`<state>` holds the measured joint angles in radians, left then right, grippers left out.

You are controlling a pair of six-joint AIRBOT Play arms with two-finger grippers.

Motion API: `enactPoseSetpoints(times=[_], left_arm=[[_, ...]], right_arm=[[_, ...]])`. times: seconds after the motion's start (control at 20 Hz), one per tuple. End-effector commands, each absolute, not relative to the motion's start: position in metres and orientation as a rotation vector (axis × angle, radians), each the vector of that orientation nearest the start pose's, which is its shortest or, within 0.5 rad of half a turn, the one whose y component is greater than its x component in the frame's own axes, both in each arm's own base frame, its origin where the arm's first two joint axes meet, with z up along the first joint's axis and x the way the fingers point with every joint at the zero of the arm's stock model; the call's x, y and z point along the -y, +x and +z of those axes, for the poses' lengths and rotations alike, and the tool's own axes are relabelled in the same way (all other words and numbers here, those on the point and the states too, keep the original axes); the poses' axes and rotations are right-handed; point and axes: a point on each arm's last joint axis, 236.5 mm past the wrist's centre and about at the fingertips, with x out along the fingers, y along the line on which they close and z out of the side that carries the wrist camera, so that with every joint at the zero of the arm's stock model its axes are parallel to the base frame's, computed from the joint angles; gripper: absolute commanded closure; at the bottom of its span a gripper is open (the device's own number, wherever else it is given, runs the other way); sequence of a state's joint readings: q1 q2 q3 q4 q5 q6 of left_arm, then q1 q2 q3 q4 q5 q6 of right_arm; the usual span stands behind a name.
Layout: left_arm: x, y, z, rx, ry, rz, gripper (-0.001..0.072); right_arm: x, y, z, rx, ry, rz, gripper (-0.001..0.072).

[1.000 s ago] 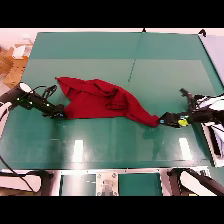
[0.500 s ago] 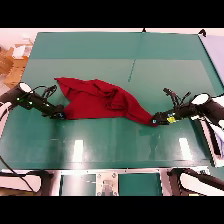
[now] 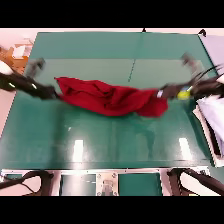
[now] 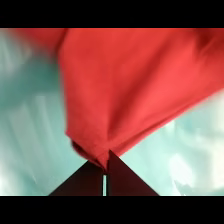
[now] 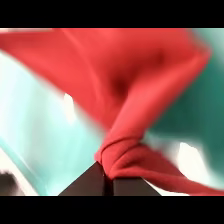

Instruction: Fold the shirts.

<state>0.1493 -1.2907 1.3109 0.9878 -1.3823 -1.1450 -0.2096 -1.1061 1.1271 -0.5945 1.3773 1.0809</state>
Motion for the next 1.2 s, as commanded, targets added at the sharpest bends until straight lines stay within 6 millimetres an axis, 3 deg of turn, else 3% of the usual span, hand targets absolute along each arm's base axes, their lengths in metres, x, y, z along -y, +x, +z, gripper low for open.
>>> enactPoseSetpoints(times=[0.0,0.05,0.1,0.15,0.2,0.25,0.3,0.4,0.5,0.6,0.7,0.8,0.95,1.05,1.15], left_arm=[[0.082,0.368,0.296,-0.633,-0.014,-0.532,0.068],[0.082,0.348,0.372,-0.419,0.054,-0.495,0.0679],[0.083,0.321,0.436,-0.234,0.104,-0.455,0.0679],[0.085,0.284,0.497,-0.051,0.138,-0.419,0.0679],[0.088,0.247,0.541,0.098,0.168,-0.395,0.068],[0.09,0.212,0.577,0.234,0.187,-0.369,0.068],[0.089,0.184,0.6,0.331,0.198,-0.343,0.0679],[0.083,0.147,0.619,0.43,0.224,-0.283,0.068],[0.08,0.141,0.615,0.416,0.246,-0.258,0.068],[0.073,0.153,0.603,0.359,0.258,-0.234,0.068],[0.067,0.181,0.583,0.282,0.242,-0.23,0.068],[0.061,0.218,0.55,0.176,0.212,-0.239,0.0679],[0.054,0.302,0.466,-0.069,0.128,-0.286,0.0679],[0.061,0.358,0.391,-0.252,0.039,-0.361,0.0679],[0.078,0.41,0.309,-0.411,-0.025,-0.451,0.0679]], right_arm=[[-0.11,0.341,0.353,-0.464,0.565,0.796,0.0698],[-0.097,0.33,0.403,-0.334,0.557,0.748,0.0697],[-0.085,0.317,0.443,-0.221,0.542,0.684,0.0698],[-0.078,0.303,0.476,-0.121,0.521,0.632,0.0697],[-0.074,0.285,0.503,-0.031,0.496,0.587,0.0697],[-0.073,0.268,0.524,0.043,0.465,0.551,0.0698],[-0.075,0.25,0.541,0.116,0.427,0.517,0.0697],[-0.082,0.219,0.565,0.234,0.376,0.466,0.0697],[-0.089,0.194,0.58,0.319,0.325,0.418,0.0697],[-0.091,0.183,0.583,0.349,0.284,0.377,0.0697],[-0.087,0.188,0.576,0.325,0.272,0.353,0.0697],[-0.069,0.21,0.556,0.271,0.33,0.335,0.0697],[-0.026,0.268,0.488,0.126,0.463,0.292,0.0697],[0.003,0.315,0.42,0.011,0.573,0.271,0.0697],[0.017,0.367,0.334,-0.125,0.667,0.255,0.0697]])
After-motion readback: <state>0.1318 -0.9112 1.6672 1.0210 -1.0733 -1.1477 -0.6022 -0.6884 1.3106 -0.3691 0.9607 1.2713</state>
